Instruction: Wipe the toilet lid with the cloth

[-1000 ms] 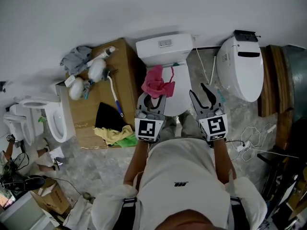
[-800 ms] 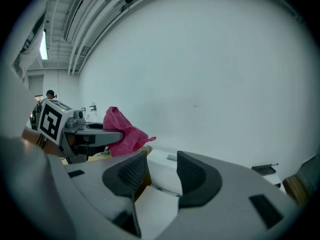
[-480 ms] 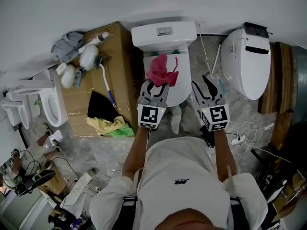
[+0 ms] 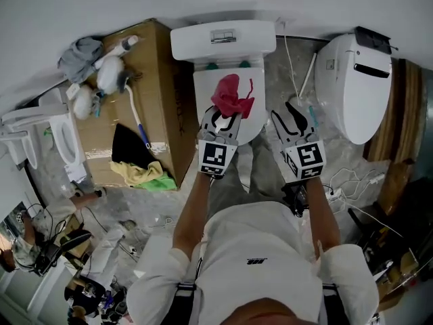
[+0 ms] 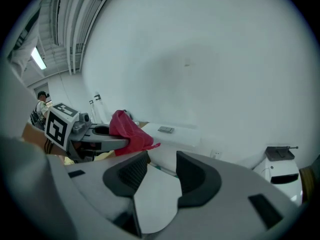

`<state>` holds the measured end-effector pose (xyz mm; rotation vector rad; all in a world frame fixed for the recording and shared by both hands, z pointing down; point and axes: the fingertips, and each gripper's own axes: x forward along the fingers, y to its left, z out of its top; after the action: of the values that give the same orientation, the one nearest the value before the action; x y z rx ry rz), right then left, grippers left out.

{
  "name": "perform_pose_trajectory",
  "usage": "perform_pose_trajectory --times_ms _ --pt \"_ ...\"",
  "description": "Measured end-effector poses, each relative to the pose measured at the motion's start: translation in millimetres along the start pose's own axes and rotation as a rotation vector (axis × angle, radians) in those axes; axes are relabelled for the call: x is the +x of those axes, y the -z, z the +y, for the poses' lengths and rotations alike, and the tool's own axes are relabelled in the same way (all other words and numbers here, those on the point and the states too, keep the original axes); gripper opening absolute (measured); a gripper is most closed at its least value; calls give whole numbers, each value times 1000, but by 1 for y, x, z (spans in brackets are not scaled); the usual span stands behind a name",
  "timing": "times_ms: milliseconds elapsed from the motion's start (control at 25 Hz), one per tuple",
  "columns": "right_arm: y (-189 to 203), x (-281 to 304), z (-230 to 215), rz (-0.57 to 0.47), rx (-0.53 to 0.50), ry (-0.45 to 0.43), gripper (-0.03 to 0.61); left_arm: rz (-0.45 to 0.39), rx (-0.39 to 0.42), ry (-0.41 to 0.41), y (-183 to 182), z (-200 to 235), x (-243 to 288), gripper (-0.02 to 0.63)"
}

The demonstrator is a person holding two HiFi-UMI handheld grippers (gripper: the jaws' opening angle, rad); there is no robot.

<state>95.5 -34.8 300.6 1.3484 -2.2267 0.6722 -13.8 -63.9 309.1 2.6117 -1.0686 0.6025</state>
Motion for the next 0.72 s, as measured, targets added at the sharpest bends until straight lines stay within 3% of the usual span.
perform_pose_trajectory --times_ms 720 --pt "92 64 -57 78 -3 -78 192 114 -8 33 102 -25 104 109"
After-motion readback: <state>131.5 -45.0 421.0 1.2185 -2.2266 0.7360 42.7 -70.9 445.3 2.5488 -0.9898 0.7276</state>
